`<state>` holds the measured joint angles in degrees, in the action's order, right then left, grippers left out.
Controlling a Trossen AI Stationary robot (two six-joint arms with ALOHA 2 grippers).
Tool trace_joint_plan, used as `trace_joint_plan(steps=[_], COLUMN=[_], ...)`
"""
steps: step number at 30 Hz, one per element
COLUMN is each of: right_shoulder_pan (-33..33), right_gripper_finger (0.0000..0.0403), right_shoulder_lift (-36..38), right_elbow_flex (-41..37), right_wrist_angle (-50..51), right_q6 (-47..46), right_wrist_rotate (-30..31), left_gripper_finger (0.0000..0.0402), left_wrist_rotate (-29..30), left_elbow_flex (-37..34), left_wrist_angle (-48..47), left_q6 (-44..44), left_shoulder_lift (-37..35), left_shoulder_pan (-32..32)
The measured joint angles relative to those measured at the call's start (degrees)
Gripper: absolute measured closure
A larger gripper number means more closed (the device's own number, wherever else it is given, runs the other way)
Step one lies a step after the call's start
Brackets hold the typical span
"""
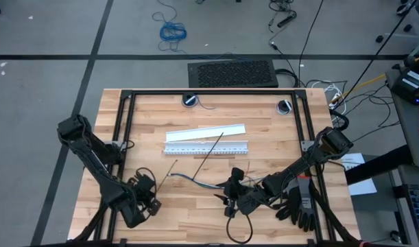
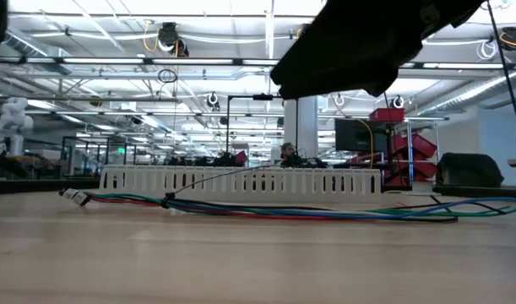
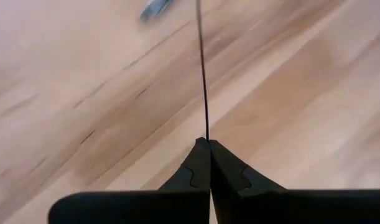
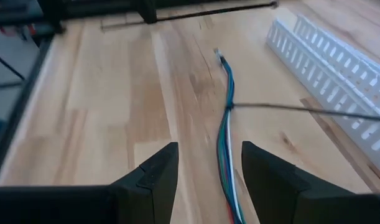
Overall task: Ziptie cables
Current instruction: Wrap the black zip tie around the colored cable wires
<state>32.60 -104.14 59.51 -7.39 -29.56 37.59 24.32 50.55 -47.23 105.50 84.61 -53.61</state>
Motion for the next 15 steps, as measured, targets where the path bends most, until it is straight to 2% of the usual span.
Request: trace_joint_plan(steps=[5, 11, 13, 15], right_shoulder_pan=[0.28, 3.39, 5.15, 6.57], right_gripper_finger=[0.0239, 0.0239, 0.0239, 0.0239], right_shoulder_lift=[0.00, -0.04, -0.04, 0.51], right_elbow_flex=[0.00, -0.02, -0.02, 0.00], right_wrist_angle=[-7.25, -22.89, -30.29, -33.10], right_q6=[2.14, 14.06, 19.22, 22.79], right_wrist_rotate=[-0.02, -0.42, -0.61, -0.72], left_gripper_finger=[0.0401, 0.0401, 0.0401, 0.0401], left_wrist_rotate=[10.57, 23.53, 25.83, 26.09], left_elbow_flex=[3.06, 3.32, 3.32, 3.32], left_wrist_angle=[3.75, 20.83, 25.69, 30.48], left_q6=[-10.64, -33.45, -39.89, -47.38], left_shoulder_lift=[-0.56, -0.56, -0.56, -0.56], left_shoulder_pan=[0.06, 0.12, 0.32, 0.86])
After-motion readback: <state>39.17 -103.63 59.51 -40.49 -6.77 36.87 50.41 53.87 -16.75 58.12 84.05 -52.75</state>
